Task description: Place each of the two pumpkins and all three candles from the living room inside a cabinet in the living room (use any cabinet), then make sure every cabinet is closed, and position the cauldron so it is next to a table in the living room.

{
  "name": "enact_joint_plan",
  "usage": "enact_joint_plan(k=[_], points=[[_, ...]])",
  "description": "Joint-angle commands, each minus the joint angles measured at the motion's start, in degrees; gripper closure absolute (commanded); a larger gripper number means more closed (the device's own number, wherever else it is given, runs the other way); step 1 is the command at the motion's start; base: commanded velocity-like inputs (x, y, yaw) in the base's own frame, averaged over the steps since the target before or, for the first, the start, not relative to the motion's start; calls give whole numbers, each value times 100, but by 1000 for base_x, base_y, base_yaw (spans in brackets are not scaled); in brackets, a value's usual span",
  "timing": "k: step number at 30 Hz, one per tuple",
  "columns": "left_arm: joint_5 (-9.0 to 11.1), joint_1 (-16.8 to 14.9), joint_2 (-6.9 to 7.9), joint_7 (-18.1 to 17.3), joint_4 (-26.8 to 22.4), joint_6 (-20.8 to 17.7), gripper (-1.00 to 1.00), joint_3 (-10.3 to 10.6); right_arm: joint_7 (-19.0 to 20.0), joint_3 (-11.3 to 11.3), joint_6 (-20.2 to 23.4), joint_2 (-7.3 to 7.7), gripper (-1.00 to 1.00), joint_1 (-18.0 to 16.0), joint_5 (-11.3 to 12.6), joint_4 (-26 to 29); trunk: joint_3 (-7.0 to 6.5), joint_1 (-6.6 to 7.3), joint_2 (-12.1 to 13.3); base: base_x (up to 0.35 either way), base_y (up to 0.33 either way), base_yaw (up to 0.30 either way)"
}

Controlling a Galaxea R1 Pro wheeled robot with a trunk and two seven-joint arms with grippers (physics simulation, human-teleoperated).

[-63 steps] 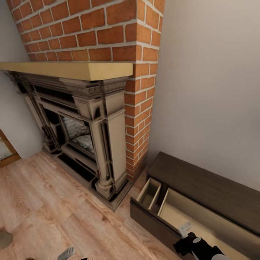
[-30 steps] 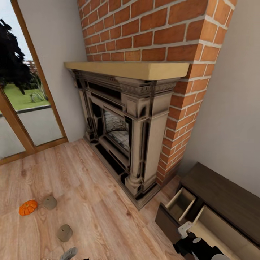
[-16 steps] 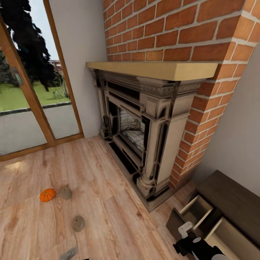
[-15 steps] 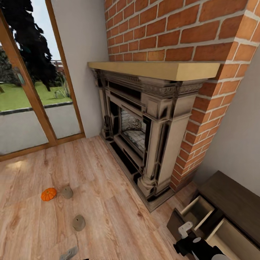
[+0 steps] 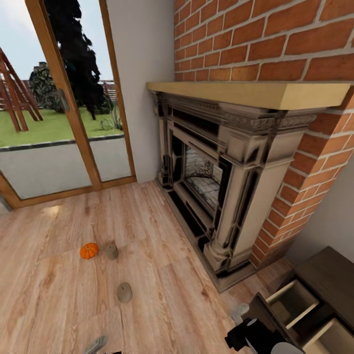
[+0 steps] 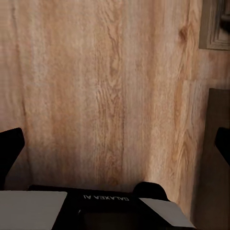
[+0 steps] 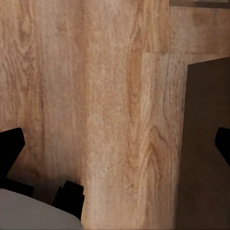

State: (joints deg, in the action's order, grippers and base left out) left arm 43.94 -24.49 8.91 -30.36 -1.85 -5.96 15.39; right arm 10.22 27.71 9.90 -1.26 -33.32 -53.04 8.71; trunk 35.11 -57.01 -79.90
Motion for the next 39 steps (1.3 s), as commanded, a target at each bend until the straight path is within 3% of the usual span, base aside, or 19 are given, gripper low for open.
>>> enact_joint_plan(k=[1, 4, 7, 8, 9, 11, 12, 14, 19, 22, 28, 34, 38, 39], points=[[67, -7, -1, -38, -136, -71, -100, 28, 42, 44, 73, -42, -100, -17, -61, 29, 8, 0, -3, 0, 0, 130], [69, -18, 2, -46, -489, -141, -100, 26, 46, 42, 93, -55, -100, -34, -65, 55, 12, 0, -3, 0, 0, 57], [73, -69, 29, -36, -919, -557, -100, 15, 49, 30, 97, -65, -100, -43, -72, 124, 12, 0, -3, 0, 0, 12], [86, -101, 73, -14, -1273, -873, -100, -36, 50, -49, 105, -78, -100, -49, -74, 140, 12, 0, -3, 0, 0, 2], [93, -110, 103, -9, -1397, -940, -100, -105, 50, -114, 106, -79, -100, -50, -74, 143, 12, 0, -3, 0, 0, 2], [110, -118, 152, -7, -1548, -1007, -100, -281, 50, -213, 107, -78, -100, -51, -74, 151, 12, 0, -3, 0, 0, 0], [121, -125, 231, 1, -1990, -1097, -100, -923, 58, -343, 110, -86, -100, -52, -70, 282, 12, 0, -3, 0, 0, 0], [124, -126, 245, -2, -2360, -1116, -100, -1104, 59, -364, 292, -98, -100, -59, -66, 422, 14, 0, -3, 0, 0, 4], [131, -126, 221, -5, -2768, -1113, -100, -1132, 51, -401, 358, -322, -100, -60, -75, 466, 39, 0, -3, 0, 0, 139], [132, -126, 200, -5, -2794, -1106, -100, -1134, 49, -432, 362, -364, -100, -61, -81, 473, 57, 0, -3, 0, 0, 200], [109, -126, 190, 102, -2768, -1060, -100, -1125, 50, -641, 364, -362, -100, -61, -67, 484, 95, 0, -3, 0, 0, 206], [113, -126, 156, 688, -2792, -1005, -100, -1100, 41, -705, 363, -341, -100, -61, -64, 482, 130, 0, -3, 0, 0, 191], [120, -126, 151, 696, -2799, -1004, -100, -1101, 41, -713, 357, -339, -100, -61, -70, 482, 136, 0, -3, 0, 0, 49], [120, -126, 72, 698, -2806, -1004, -100, -1104, 50, -769, 348, -340, -100, -61, -77, 481, 136, 0, -3, 0, 0, 4]])
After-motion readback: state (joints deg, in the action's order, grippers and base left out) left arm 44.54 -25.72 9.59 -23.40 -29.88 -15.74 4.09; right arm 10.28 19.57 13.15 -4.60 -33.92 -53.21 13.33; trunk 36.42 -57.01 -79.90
